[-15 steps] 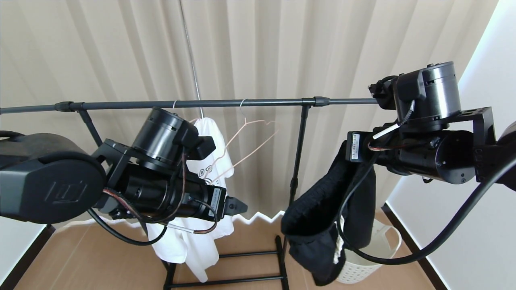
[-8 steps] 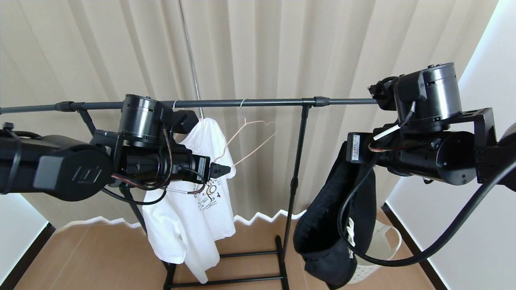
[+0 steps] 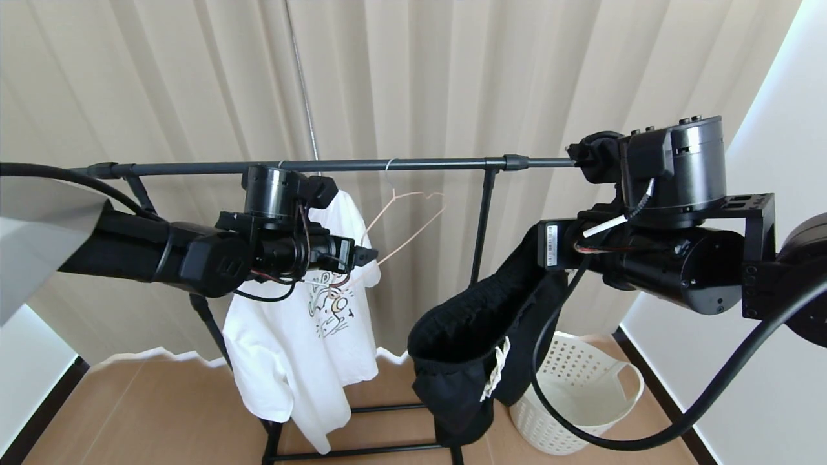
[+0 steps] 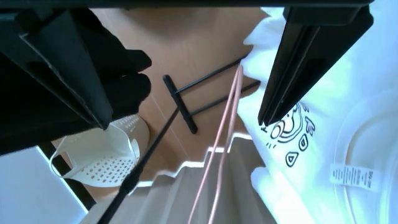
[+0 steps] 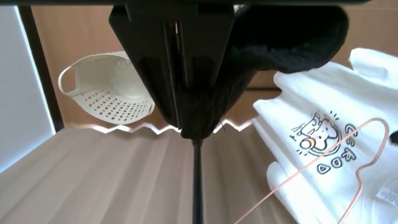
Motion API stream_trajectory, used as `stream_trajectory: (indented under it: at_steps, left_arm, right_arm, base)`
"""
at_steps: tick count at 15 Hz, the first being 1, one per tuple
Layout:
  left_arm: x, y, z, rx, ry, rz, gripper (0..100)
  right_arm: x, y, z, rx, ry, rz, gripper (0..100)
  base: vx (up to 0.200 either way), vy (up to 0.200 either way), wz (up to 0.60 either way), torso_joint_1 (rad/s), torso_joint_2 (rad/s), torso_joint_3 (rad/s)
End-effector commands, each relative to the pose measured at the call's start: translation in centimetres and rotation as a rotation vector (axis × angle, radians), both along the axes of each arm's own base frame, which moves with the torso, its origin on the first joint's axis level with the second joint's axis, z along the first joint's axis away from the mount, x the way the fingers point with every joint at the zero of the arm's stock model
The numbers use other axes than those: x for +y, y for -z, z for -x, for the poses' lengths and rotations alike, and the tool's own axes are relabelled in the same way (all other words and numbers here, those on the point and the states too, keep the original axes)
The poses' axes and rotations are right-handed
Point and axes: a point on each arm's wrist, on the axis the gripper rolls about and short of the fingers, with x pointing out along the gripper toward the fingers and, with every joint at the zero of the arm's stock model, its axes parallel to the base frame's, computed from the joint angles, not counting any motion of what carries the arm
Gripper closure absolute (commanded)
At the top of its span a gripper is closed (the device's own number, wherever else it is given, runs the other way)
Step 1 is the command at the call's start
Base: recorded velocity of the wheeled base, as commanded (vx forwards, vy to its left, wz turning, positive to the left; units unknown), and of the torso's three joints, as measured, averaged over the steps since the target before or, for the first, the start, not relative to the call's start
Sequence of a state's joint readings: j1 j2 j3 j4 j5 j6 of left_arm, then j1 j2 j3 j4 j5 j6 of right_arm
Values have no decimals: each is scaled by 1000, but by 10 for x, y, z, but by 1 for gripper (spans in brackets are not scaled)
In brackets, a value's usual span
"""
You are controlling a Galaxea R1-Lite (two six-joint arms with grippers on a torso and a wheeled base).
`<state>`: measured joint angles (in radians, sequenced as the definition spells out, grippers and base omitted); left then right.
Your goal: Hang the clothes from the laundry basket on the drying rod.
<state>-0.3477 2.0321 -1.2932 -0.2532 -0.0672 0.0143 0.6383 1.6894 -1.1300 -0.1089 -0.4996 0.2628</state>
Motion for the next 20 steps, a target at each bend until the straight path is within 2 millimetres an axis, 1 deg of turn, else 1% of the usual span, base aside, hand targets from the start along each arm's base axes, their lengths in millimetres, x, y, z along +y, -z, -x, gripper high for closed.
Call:
stream_trajectory:
  at_steps: [1,2,3,4,7,9,12,15,20]
  left_arm:
    - [-1,17,-24,-7,-25,0,0]
    - [-1,17,-32,-22,-31,5,0]
    - [-1,17,-35,-24,-36,7,0]
    - [-1,23,-44,-27,-41,5,0]
    - [1,29,-56,-33,-49,5,0]
    - [-1,38,-63,-30,-49,3,0]
    - [-5,47,-76,-93,-22,-27,0]
    - [-11,66,-83,-113,-4,-37,0]
    - [-10,64,-86,-136,0,-44,0]
  right_arm:
    - [5,4,9,10,-39,21,100]
    - [6,5,11,12,-44,25,100]
    - [7,5,12,15,-50,27,100]
    - [10,7,14,18,-62,32,100]
    - [11,7,13,19,-63,33,100]
    - [10,5,15,13,-65,33,100]
    - [10,5,15,12,-66,36,100]
    - [11,6,14,16,-67,40,100]
    - [12,7,12,-10,-68,27,100]
  base:
    - [0,0,0,0,0,0]
    - [0,0,0,0,0,0]
    - [0,0,0,0,0,0]
    - [0,0,0,0,0,0]
    - [0,0,0,0,0,0]
    - [0,0,0,0,0,0]
    - [0,0,0,0,0,0]
    - [0,0,0,0,0,0]
    - [0,0,0,0,0,0]
